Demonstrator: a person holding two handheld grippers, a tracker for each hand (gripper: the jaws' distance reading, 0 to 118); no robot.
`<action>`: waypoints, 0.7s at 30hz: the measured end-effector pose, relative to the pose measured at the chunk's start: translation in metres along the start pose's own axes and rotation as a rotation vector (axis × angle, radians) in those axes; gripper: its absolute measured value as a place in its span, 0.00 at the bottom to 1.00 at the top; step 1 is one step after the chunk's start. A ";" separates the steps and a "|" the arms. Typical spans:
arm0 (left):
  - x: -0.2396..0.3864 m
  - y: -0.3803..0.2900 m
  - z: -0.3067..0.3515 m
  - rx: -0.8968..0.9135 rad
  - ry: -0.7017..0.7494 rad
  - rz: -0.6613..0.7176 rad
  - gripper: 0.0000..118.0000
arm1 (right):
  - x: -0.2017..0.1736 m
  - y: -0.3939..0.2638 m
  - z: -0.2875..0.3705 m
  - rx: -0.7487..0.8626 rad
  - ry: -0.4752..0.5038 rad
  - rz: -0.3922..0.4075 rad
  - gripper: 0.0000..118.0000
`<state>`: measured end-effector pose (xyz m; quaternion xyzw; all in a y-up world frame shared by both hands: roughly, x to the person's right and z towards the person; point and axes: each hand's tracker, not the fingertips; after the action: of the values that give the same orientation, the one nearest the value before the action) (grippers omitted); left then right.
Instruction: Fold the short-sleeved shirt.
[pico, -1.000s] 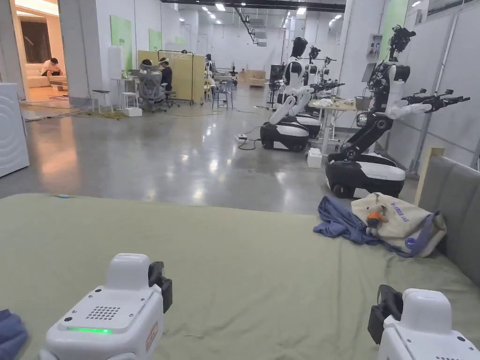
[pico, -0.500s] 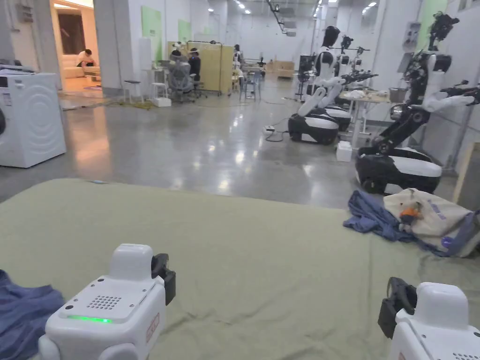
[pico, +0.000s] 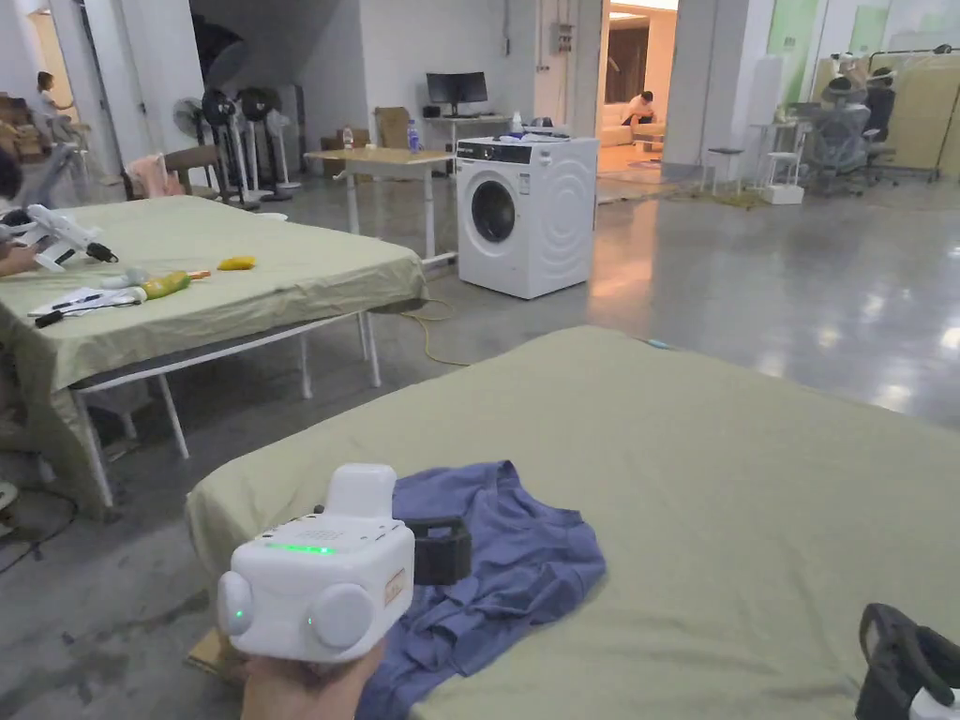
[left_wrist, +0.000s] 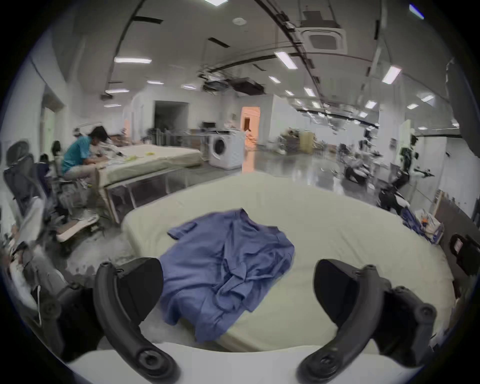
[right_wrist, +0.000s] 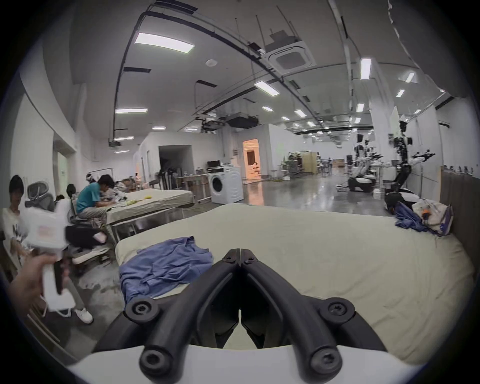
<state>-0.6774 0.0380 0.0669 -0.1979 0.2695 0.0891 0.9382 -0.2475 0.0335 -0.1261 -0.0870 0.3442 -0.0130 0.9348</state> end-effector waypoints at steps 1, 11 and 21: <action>0.003 -0.002 -0.036 -0.044 0.000 -0.011 1.00 | 0.005 -0.002 0.000 -0.010 -0.008 0.010 0.01; 0.038 0.053 -0.396 -0.593 0.137 -0.132 1.00 | 0.123 -0.035 0.026 -0.175 -0.368 0.102 0.02; 0.030 0.047 -0.400 -0.699 0.134 -0.166 0.00 | 0.149 -0.062 0.038 -0.255 -0.407 0.025 0.02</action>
<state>-0.8530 -0.0848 -0.2751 -0.5332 0.2668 0.0864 0.7981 -0.1073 -0.0340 -0.1827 -0.2008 0.1489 0.0599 0.9664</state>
